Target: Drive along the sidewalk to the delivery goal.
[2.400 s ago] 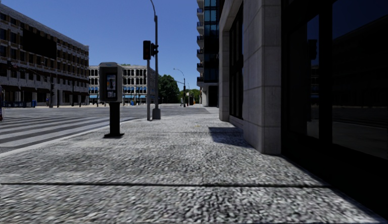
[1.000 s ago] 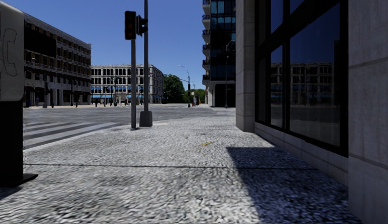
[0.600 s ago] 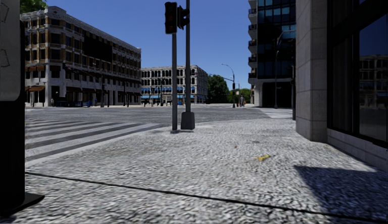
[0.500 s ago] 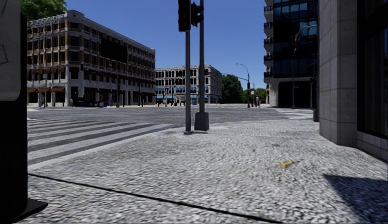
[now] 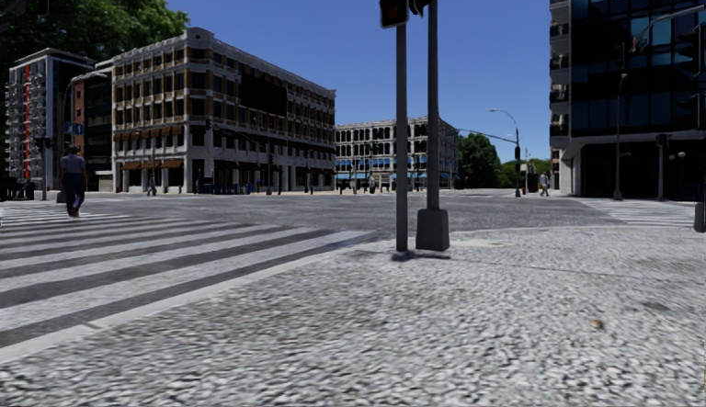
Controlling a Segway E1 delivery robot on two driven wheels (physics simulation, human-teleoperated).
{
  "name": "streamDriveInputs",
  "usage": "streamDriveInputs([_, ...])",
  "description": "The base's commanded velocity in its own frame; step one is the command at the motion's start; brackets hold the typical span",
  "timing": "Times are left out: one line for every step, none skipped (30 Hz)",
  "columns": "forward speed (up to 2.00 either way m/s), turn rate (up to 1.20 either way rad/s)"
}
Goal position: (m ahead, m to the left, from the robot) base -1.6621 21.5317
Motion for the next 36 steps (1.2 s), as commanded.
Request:
streamDriveInputs([2.0,0.48])
streamDriveInputs([2.0,0.48])
streamDriveInputs([2.0,0.53])
streamDriveInputs([2.0,0.54])
streamDriveInputs([2.0,0.56])
streamDriveInputs([2.0,0.58])
streamDriveInputs([2.0,0.58])
streamDriveInputs([2.0,0.6])
streamDriveInputs([2.0,0.61])
streamDriveInputs([2.0,0.62])
streamDriveInputs([2.0,0.62])
streamDriveInputs([2.0,0.62])
streamDriveInputs([1.99,0.62])
streamDriveInputs([1.94,0.62])
streamDriveInputs([1.89,0.63])
streamDriveInputs([1.89,0.63])
streamDriveInputs([1.83,0.63])
streamDriveInputs([1.78,0.63])
streamDriveInputs([1.73,0.63])
streamDriveInputs([1.7,0.63])
streamDriveInputs([1.7,0.63])
streamDriveInputs([1.66,0.63])
streamDriveInputs([1.61,0.63])
streamDriveInputs([1.56,0.63])
streamDriveInputs([1.54,0.63])
streamDriveInputs([1.54,0.63])
streamDriveInputs([1.52,0.63])
streamDriveInputs([1.49,0.63])
streamDriveInputs([1.47,0.64])
streamDriveInputs([1.47,0.64])
streamDriveInputs([1.44,0.64])
streamDriveInputs([1.43,0.64])
streamDriveInputs([1.42,0.64])
streamDriveInputs([1.42,0.64])
streamDriveInputs([1.42,0.64])
streamDriveInputs([1.42,0.64])
